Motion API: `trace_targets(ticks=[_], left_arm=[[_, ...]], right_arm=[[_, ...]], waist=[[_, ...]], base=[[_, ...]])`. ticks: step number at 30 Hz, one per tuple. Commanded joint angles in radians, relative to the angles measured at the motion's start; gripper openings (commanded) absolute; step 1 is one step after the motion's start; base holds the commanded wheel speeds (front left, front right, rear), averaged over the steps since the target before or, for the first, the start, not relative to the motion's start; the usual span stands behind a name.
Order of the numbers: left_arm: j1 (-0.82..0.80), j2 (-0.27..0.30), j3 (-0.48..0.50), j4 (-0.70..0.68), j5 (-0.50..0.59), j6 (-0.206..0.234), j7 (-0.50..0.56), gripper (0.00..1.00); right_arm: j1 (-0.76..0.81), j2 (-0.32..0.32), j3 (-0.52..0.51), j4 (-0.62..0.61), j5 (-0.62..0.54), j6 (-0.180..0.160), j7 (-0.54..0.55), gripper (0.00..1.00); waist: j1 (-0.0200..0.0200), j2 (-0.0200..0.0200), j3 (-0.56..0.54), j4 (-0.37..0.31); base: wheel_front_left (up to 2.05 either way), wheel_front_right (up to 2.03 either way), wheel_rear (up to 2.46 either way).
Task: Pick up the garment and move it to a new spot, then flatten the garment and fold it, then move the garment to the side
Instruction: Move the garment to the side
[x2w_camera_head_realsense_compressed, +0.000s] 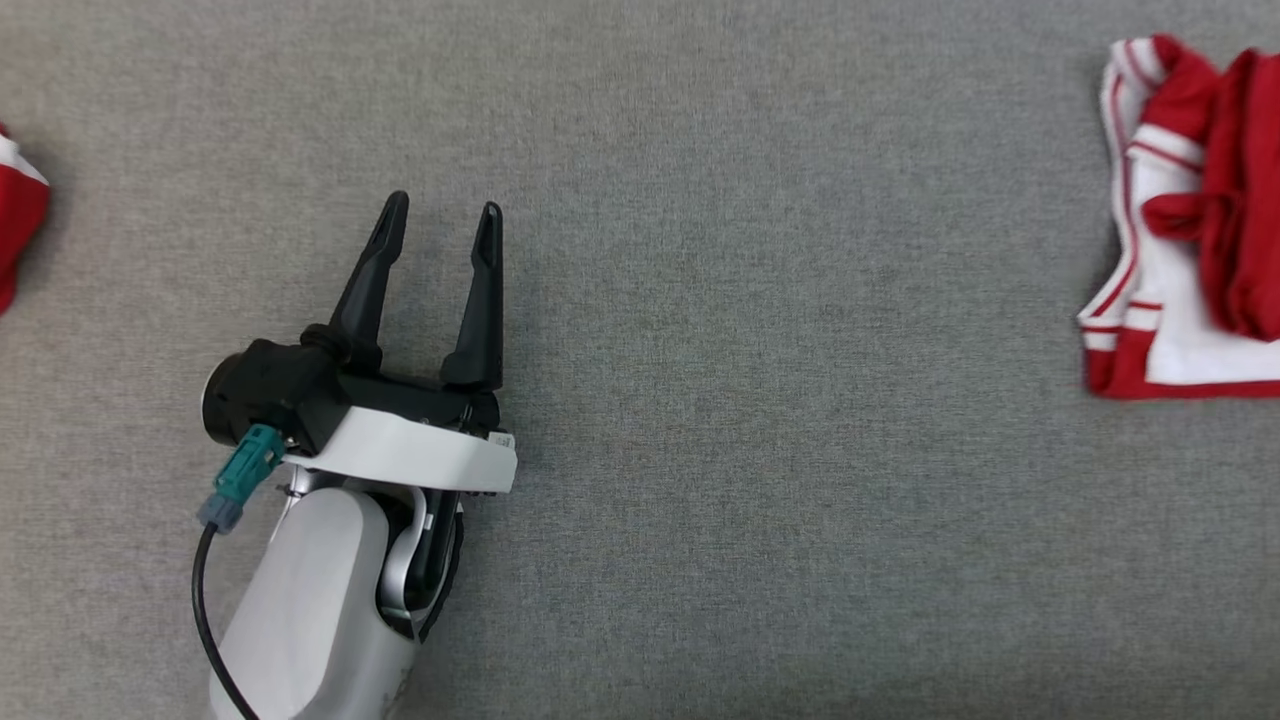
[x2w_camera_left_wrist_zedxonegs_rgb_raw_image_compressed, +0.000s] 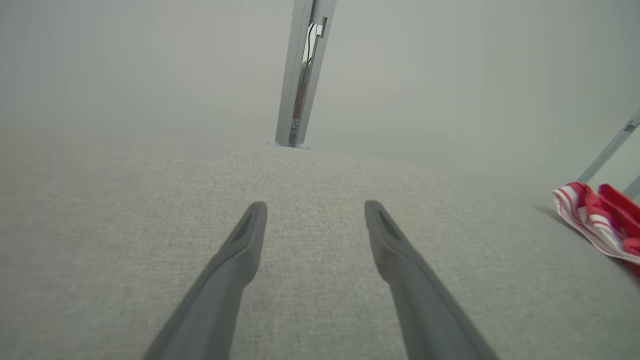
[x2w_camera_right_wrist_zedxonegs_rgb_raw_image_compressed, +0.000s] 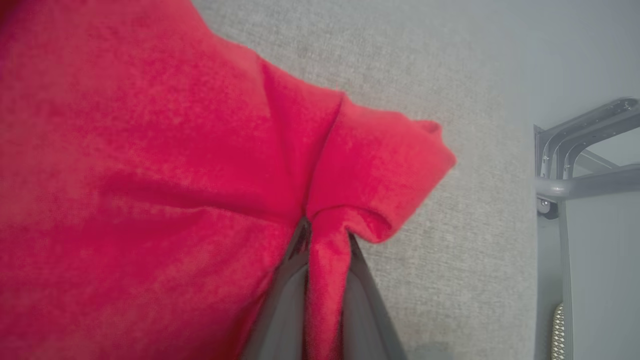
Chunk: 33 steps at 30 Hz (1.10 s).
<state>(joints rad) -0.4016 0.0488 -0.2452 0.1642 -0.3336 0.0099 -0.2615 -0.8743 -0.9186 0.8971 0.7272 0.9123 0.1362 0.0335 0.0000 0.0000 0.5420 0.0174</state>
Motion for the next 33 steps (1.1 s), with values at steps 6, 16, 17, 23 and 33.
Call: trace_targets(ticks=[6, 16, 17, 23, 33], left_arm=[[-0.040, 0.003, 0.016, 0.001, 0.025, -0.011, -0.002, 1.00], [-0.028, 0.005, 0.021, 0.020, 0.011, -0.014, 0.000, 1.00], [-0.025, 0.005, 0.020, 0.021, 0.009, -0.013, 0.000, 1.00], [-0.012, 0.004, 0.018, 0.028, 0.002, -0.009, -0.001, 1.00], [0.015, 0.004, 0.022, 0.028, -0.012, 0.000, -0.002, 1.00]], right_arm=[[-0.039, -0.002, -0.027, 0.144, -0.091, -0.009, -0.004, 0.00], [-0.142, 0.147, -0.130, 0.477, -0.277, -0.004, -0.045, 1.00], [-0.147, 0.158, -0.136, 0.484, -0.280, -0.002, -0.051, 1.00], [-0.202, 0.184, -0.133, 0.498, -0.329, -0.002, -0.076, 1.00], [-0.293, 0.189, -0.095, 0.530, -0.450, -0.005, -0.077, 1.00]], waist=[[0.0000, 0.0000, 0.070, -0.008], [0.0000, 0.0000, 0.070, 0.003], [0.0000, 0.0000, 0.066, 0.004], [0.0000, 0.0000, 0.032, 0.007], [0.0000, 0.0000, -0.056, 0.013]], base=[[0.00, 0.00, 0.00], [0.00, 0.00, 0.00], [0.00, 0.00, 0.00], [0.00, 0.00, 0.00], [0.00, 0.00, 0.00]])
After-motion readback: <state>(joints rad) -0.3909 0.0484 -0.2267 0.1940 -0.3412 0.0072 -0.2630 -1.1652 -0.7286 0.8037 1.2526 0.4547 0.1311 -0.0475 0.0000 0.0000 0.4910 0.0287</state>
